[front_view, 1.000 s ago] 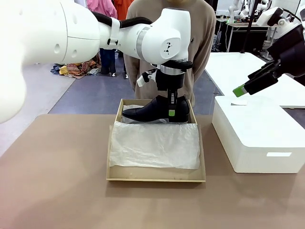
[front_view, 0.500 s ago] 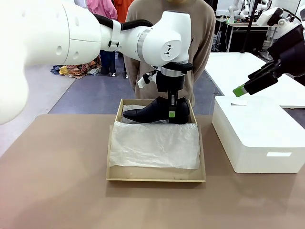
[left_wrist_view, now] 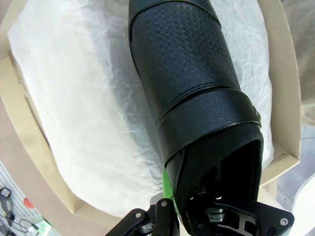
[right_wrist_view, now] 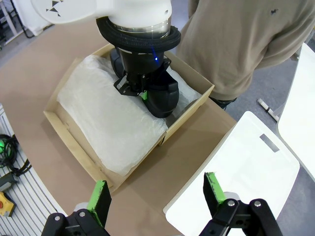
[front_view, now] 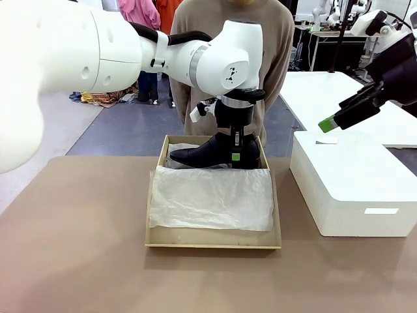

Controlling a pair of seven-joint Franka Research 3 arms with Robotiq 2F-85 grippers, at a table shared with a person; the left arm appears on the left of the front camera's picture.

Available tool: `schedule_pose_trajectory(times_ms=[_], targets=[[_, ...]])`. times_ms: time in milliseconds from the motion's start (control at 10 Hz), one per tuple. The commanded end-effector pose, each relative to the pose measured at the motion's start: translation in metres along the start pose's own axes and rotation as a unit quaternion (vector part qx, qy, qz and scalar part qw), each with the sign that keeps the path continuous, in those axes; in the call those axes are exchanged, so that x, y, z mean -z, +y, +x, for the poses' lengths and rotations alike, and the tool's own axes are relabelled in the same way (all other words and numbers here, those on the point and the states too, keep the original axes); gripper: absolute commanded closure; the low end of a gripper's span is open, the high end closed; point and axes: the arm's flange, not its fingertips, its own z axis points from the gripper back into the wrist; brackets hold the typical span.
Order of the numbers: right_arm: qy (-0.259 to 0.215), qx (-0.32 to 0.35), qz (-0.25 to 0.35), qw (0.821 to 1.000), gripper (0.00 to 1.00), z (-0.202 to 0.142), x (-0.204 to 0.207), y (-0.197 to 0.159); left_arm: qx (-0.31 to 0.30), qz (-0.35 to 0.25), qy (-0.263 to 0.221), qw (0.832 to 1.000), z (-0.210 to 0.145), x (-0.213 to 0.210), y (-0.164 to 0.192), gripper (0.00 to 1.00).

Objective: Pack the shoes into the box.
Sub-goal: Place the other shoe of the Shoes into the Shoes Box.

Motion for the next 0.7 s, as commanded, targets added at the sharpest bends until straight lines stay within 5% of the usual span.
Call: schedule_pose_trajectory(times_ms=[0,600], targets=[[-0.003,0.0,0.004,1.0,0.0,0.0,0.0,0.0,-0.011,-0.016,-0.022,1.0,-0.001,0.0,0.002,1.0],[-0.003,0.0,0.004,1.0,0.0,0.0,0.0,0.0,-0.022,-0.008,-0.026,0.999,-0.001,0.013,-0.002,1.0]])
